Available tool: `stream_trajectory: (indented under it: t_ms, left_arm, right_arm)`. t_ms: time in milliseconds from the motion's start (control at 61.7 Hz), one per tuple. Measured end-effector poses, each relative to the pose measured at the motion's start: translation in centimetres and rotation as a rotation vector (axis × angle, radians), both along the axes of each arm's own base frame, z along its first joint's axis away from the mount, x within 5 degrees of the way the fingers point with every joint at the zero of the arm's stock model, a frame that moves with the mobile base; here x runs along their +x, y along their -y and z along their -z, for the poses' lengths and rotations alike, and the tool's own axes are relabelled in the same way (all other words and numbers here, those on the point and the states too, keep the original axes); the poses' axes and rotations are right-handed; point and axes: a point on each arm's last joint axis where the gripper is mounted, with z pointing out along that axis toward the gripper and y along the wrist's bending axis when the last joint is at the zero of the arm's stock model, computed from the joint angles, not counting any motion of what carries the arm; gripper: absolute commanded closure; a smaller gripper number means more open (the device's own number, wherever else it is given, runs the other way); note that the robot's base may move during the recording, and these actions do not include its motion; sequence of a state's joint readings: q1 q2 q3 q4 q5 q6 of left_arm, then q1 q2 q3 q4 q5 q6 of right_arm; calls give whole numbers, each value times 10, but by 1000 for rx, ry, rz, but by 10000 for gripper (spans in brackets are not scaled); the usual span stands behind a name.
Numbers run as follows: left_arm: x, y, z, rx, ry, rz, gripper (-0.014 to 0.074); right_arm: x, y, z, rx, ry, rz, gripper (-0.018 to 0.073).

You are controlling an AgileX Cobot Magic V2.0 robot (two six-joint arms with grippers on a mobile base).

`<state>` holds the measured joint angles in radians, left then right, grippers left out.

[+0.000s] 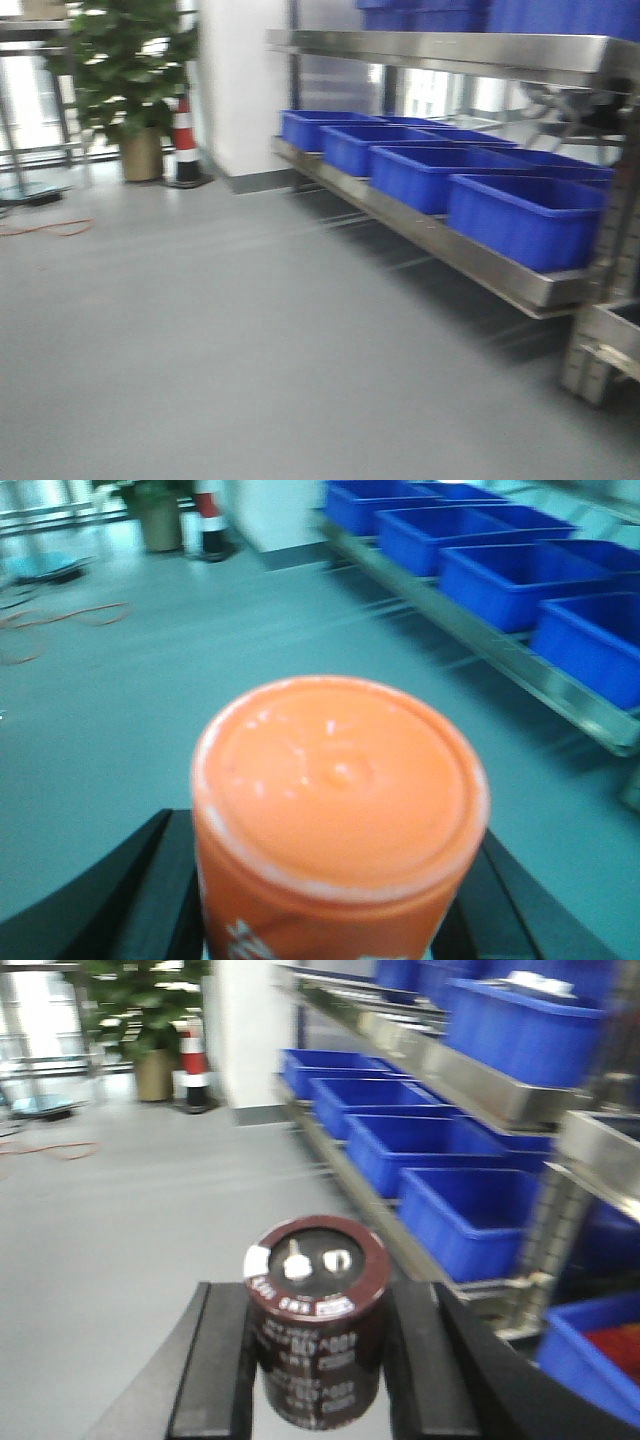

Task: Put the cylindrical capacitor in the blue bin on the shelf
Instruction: 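Drive the base to the shelf of blue bins holding both objects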

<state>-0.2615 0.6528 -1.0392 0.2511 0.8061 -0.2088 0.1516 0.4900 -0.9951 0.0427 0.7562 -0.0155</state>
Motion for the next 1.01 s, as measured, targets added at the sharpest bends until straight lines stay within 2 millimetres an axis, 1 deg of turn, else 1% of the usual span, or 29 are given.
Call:
stream_trajectory:
  t_ms: [1005]
  left_arm:
    - [0,0,0,0,0,0,707]
  right_arm:
    - [0,0,0,0,0,0,712]
